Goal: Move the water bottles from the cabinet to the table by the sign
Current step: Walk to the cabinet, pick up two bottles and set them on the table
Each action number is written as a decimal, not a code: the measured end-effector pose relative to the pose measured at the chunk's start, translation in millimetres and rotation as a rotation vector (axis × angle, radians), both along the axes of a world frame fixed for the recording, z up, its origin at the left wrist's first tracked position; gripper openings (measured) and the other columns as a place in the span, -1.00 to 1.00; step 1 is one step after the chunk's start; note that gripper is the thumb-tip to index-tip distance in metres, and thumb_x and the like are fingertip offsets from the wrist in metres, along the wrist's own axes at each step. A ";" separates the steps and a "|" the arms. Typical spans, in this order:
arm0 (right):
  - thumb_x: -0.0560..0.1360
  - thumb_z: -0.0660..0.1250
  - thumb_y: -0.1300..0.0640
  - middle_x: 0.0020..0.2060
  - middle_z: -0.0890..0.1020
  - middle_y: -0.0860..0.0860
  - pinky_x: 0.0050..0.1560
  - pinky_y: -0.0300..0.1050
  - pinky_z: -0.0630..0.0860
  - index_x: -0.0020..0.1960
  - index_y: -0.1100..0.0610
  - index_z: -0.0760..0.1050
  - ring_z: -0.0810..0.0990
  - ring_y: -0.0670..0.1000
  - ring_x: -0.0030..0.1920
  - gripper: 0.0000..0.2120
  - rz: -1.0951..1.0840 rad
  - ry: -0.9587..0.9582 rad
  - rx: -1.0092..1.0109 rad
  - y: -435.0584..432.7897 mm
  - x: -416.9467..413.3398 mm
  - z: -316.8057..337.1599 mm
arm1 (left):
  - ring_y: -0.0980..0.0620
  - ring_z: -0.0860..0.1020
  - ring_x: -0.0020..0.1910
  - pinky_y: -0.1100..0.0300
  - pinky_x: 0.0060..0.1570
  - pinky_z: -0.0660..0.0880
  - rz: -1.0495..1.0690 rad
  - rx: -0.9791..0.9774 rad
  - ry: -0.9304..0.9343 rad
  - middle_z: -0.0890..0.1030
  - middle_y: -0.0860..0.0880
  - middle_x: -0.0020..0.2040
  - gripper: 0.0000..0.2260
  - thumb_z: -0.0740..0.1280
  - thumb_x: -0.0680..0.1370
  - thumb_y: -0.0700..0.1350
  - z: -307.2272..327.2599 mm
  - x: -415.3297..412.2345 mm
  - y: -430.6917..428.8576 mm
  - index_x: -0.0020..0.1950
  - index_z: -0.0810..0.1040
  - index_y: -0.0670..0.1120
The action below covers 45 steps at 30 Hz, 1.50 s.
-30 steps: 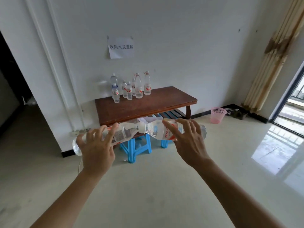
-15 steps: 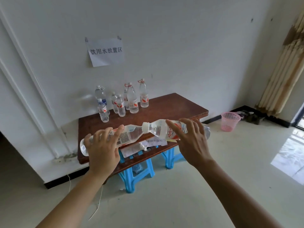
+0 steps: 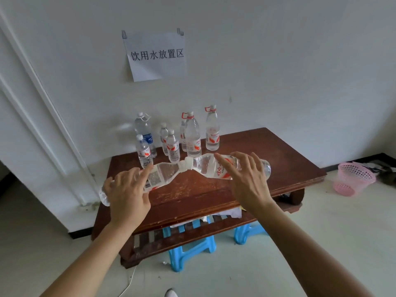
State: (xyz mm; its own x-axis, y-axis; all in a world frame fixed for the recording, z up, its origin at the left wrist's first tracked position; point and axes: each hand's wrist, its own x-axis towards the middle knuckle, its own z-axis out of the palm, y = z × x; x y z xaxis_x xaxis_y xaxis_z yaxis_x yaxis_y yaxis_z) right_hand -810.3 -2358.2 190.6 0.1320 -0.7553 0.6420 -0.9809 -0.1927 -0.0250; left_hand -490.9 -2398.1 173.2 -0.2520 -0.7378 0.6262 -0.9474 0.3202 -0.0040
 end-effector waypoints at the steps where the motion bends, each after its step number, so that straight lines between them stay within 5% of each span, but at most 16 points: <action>1: 0.31 0.64 0.27 0.28 0.53 0.22 0.39 0.36 0.36 0.57 -0.14 0.21 0.57 0.26 0.27 -0.01 -0.009 -0.004 0.025 -17.3 2.2 -5.5 | -0.23 0.50 0.11 -0.26 0.11 0.36 0.003 0.014 0.007 0.57 -0.12 0.16 -0.21 0.60 0.27 -0.25 -5.4 0.3 -16.7 0.46 0.43 0.01; 8: 0.33 0.66 0.14 0.33 0.52 0.18 0.43 0.34 0.32 0.59 -0.18 0.15 0.55 0.24 0.30 0.01 0.001 0.032 0.113 -147.1 19.0 -41.7 | -0.23 0.53 0.17 -0.27 0.13 0.40 -0.003 0.135 0.180 0.59 -0.08 0.20 -0.22 0.61 0.30 -0.22 -55.2 16.3 -139.4 0.46 0.41 0.02; 15: 0.41 0.60 0.09 0.28 0.53 0.21 0.35 0.37 0.40 0.55 -0.14 0.21 0.56 0.28 0.25 -0.15 0.007 -0.188 0.191 -268.5 48.1 -65.9 | -0.23 0.59 0.18 -0.22 0.13 0.50 -0.043 0.318 0.488 0.63 -0.11 0.25 -0.33 0.63 0.34 -0.14 -86.3 27.4 -261.6 0.41 0.48 -0.09; 20: 0.46 0.54 0.03 0.29 0.49 0.08 0.23 0.33 0.50 0.57 -0.14 0.19 0.55 0.19 0.21 -0.19 0.029 -0.358 0.403 -304.8 57.7 -110.0 | -0.12 0.63 0.10 -0.17 -0.02 0.62 -0.003 0.513 0.672 0.65 -0.04 0.17 -0.35 0.63 0.36 -0.03 -131.0 33.8 -293.8 0.36 0.41 -0.02; 24: 0.45 0.57 0.05 0.30 0.56 0.06 0.32 0.29 0.46 0.52 -0.07 0.27 0.56 0.18 0.26 -0.25 0.077 -0.338 0.489 -334.2 56.1 -145.5 | 0.03 0.60 0.05 0.07 -0.02 0.51 0.079 0.622 0.825 0.61 0.07 0.13 -0.37 0.62 0.38 -0.07 -159.9 25.7 -313.8 0.35 0.39 -0.04; 29: 0.45 0.57 0.02 0.28 0.60 -0.01 0.20 0.18 0.54 0.44 -0.09 0.27 0.57 0.14 0.27 -0.31 0.119 -0.418 0.572 -362.4 57.1 -164.5 | -0.10 0.64 0.11 -0.07 0.15 0.55 0.213 0.650 1.026 0.60 -0.01 0.15 -0.34 0.61 0.40 -0.09 -183.7 6.8 -337.9 0.35 0.31 -0.08; 36: 0.42 0.59 0.03 0.26 0.57 0.02 -0.02 0.05 0.56 0.35 -0.07 0.11 0.64 0.16 0.11 -0.25 0.093 -0.710 0.675 -411.6 71.3 -178.7 | 0.00 0.63 0.18 -0.12 0.17 0.60 0.161 0.664 1.080 0.57 -0.05 0.26 -0.30 0.57 0.40 0.09 -193.4 1.1 -358.6 0.36 0.22 0.00; 41: 0.42 0.59 0.02 0.21 0.53 -0.06 0.00 -0.04 0.48 0.39 0.08 0.09 0.63 0.12 0.11 -0.19 0.123 -0.799 0.797 -435.8 102.0 -197.2 | 0.20 0.62 0.16 0.10 0.13 0.61 0.174 0.700 1.065 0.53 0.21 0.21 -0.32 0.59 0.42 -0.11 -204.5 5.5 -345.6 0.32 0.19 0.13; 45: 0.44 0.57 -0.07 0.29 0.57 0.02 -0.04 -0.12 0.44 0.36 -0.06 0.03 0.65 0.17 0.13 -0.21 0.179 -0.738 0.858 -439.6 115.9 -212.8 | 0.20 0.62 0.18 0.27 0.11 0.56 0.198 0.703 1.079 0.56 0.14 0.22 -0.34 0.57 0.42 -0.09 -207.9 4.3 -347.6 0.32 0.20 0.14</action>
